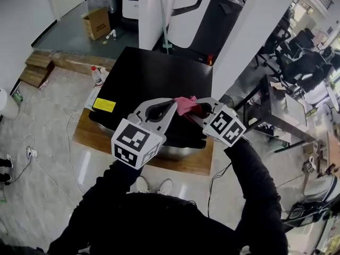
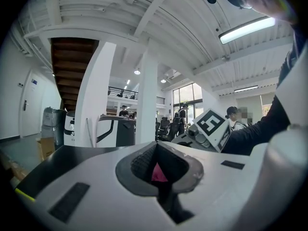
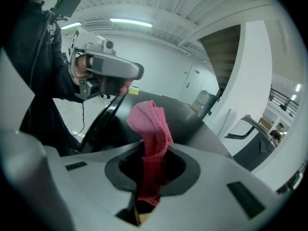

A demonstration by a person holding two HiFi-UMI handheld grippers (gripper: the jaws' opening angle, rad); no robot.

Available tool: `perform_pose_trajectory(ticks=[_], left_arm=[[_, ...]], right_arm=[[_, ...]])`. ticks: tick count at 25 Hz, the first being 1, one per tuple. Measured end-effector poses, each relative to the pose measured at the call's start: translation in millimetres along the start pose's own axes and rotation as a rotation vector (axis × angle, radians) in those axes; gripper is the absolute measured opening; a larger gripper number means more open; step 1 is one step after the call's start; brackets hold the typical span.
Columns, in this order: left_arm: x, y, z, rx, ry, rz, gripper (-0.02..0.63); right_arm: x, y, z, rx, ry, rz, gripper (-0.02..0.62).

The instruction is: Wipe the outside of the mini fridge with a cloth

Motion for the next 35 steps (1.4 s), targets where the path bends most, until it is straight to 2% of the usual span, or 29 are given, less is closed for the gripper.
perform_pose_trajectory(ticks=[7, 12, 16, 22, 30, 35], left_arm=[[-10, 11, -16, 0.028, -0.010, 0.000, 0.006], [-10, 9, -25, 0.076, -0.004, -0.002, 0.006], [2, 3, -38, 0.120, 0.017, 0.008, 0.006], [13, -47, -63, 0.197, 0.047, 0.024, 0.006], [17, -122, -80, 0.227, 0.046, 0.036, 0.006], [4, -155, -87, 0.217, 0.041, 0.033, 0.006]], right_arm=[[12, -62, -17, 0.087, -0.008, -0.055, 0.060], [17, -67, -23, 0.072, 0.038, -0.090, 0.065], [44, -46, -41, 0.089, 0.120, -0.068, 0.066], [106, 3, -20, -0.008, 0.151, -0.150, 0.067], [166, 81, 59, -0.088, 0.078, -0.135, 0.069], [178, 116, 121, -0.162, 0.027, -0.170, 0.071]])
Point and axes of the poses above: the fingertips, and each gripper's own axes: z forward along the fingers, y to its right, x out of its top, the point moved 5 cm from there along -z, backward along the fingers, and after that the axes turned 6 degrees about -y, right-handed, at the moved point
